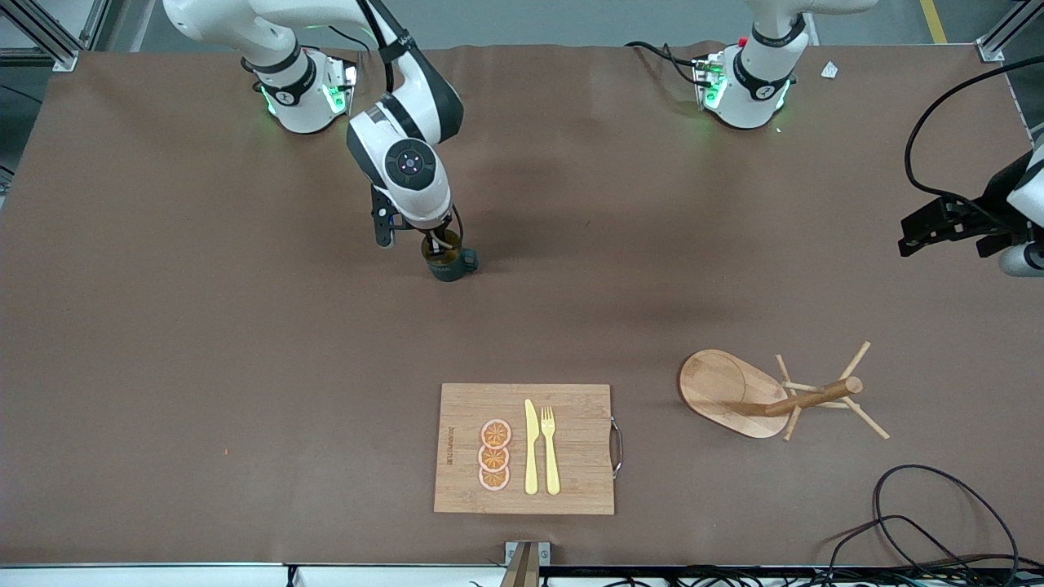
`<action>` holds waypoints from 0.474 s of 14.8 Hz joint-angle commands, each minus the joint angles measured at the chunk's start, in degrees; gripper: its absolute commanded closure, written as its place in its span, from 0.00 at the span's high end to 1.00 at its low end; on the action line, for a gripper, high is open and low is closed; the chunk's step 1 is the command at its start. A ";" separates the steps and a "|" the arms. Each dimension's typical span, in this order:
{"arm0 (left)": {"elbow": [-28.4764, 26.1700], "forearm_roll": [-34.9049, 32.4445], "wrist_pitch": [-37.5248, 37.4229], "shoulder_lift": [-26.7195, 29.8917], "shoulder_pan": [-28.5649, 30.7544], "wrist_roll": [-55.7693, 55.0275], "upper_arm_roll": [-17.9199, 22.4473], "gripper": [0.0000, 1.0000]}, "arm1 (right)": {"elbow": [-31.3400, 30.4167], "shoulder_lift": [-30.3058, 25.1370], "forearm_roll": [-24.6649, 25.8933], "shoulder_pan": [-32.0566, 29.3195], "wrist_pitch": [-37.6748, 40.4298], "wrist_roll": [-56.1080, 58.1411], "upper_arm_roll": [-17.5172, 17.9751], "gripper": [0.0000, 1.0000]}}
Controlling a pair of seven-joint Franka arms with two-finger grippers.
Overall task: Transfer cup from left to right arm and place
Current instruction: 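Close the right gripper around the teal mug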
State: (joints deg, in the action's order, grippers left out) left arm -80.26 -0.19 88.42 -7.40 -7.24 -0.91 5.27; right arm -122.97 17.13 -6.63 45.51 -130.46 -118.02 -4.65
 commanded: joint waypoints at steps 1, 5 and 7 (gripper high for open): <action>-0.87 -1.21 -0.88 1.08 -0.67 -6.44 -0.52 1.00 | -2.45 -1.22 -1.10 0.63 -3.13 -1.08 -0.54 0.20; -0.25 -1.22 -0.45 0.73 -0.49 -7.61 -2.98 1.00 | -1.92 -1.57 -1.01 -0.16 -2.70 10.54 -0.54 0.00; 2.02 -1.39 0.08 -0.50 -1.11 -7.70 -2.89 1.00 | -2.01 -2.45 -1.01 -1.39 -1.30 20.94 -0.62 0.00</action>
State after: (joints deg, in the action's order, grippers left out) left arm -79.97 -0.49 88.34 -7.41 -7.91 -8.12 2.40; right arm -123.71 16.62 -6.70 45.28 -132.86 -106.28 -5.28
